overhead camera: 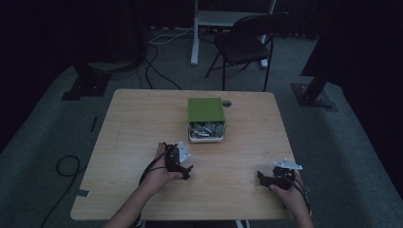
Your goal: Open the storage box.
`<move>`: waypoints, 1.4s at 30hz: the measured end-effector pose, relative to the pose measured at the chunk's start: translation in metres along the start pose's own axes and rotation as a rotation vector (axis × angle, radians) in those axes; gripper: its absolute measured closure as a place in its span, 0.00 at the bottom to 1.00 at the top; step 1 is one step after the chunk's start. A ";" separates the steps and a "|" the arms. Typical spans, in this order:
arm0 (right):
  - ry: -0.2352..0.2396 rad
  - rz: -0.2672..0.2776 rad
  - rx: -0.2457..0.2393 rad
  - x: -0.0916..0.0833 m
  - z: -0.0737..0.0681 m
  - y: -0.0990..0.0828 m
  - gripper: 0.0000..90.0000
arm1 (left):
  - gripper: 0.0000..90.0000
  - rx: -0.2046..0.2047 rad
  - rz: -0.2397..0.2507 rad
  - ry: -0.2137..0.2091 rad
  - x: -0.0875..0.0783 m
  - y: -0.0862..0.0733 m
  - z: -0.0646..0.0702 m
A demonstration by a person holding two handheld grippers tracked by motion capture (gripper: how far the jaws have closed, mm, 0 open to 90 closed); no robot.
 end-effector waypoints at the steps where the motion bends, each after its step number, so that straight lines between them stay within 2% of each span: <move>1: 0.000 0.000 0.000 0.000 0.000 0.000 0.12 | 0.01 0.003 0.003 -0.001 0.001 0.003 0.001; 4: 0.000 0.000 0.000 0.000 0.000 0.000 0.12 | 0.01 0.024 0.013 -0.012 0.006 0.010 0.004; 6: 0.000 0.000 0.000 0.000 0.000 0.000 0.12 | 0.05 0.041 0.020 -0.003 0.008 0.014 0.005; 9: 0.000 0.000 0.000 0.000 0.000 0.000 0.12 | 0.05 0.097 0.030 0.046 0.011 0.020 0.005; 10: 0.000 0.000 0.000 0.000 0.000 0.000 0.12 | 0.05 0.127 0.028 0.069 0.012 0.022 0.005; 12: 0.000 0.000 0.000 0.000 0.000 0.000 0.12 | 0.07 0.177 0.022 0.087 0.013 0.025 0.007; 14: 0.000 0.000 0.000 0.000 0.000 0.000 0.12 | 0.07 0.207 0.017 0.089 0.015 0.027 0.010; 15: 0.000 0.000 0.000 0.000 0.000 0.000 0.12 | 0.07 0.207 0.023 0.091 0.017 0.029 0.012; 17: 0.000 0.000 0.000 0.000 0.000 0.000 0.12 | 0.08 0.242 0.021 0.101 0.018 0.030 0.014; 21: 0.000 0.000 0.000 0.000 0.000 0.000 0.12 | 0.11 0.284 0.026 0.152 0.022 0.033 0.015; 23: 0.000 0.000 0.000 0.000 0.000 0.000 0.12 | 0.15 0.294 0.040 0.172 0.024 0.035 0.014; 26: 0.000 0.000 0.000 0.000 0.000 0.000 0.12 | 0.17 0.343 0.037 0.204 0.027 0.037 0.013; 28: 0.000 0.000 0.000 0.000 0.000 0.000 0.12 | 0.20 0.352 0.035 0.204 0.029 0.038 0.012; 35: 0.000 0.000 0.001 0.000 0.000 0.000 0.12 | 0.30 0.410 0.028 0.260 0.040 0.042 0.010; 37: 0.000 0.000 0.001 0.000 0.000 0.000 0.12 | 0.32 0.414 0.030 0.266 0.043 0.044 0.010; 38: 0.000 0.000 0.000 0.000 0.000 0.000 0.12 | 0.35 0.420 0.046 0.286 0.044 0.046 0.010; 40: 0.000 0.000 0.001 0.000 0.000 0.000 0.12 | 0.39 0.411 0.044 0.280 0.047 0.048 0.010; 42: 0.000 0.000 0.000 0.000 0.000 0.000 0.12 | 0.42 0.429 0.033 0.302 0.050 0.049 0.010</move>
Point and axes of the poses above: each handheld gripper's, and its own axes: x roughly forward along the jaws, y roughly out of its top, z roughly to its right, the point moved 3 cm from there along x, roughly forward along the jaws, and after that the axes turned 4 degrees about x, right-handed, at the moved point
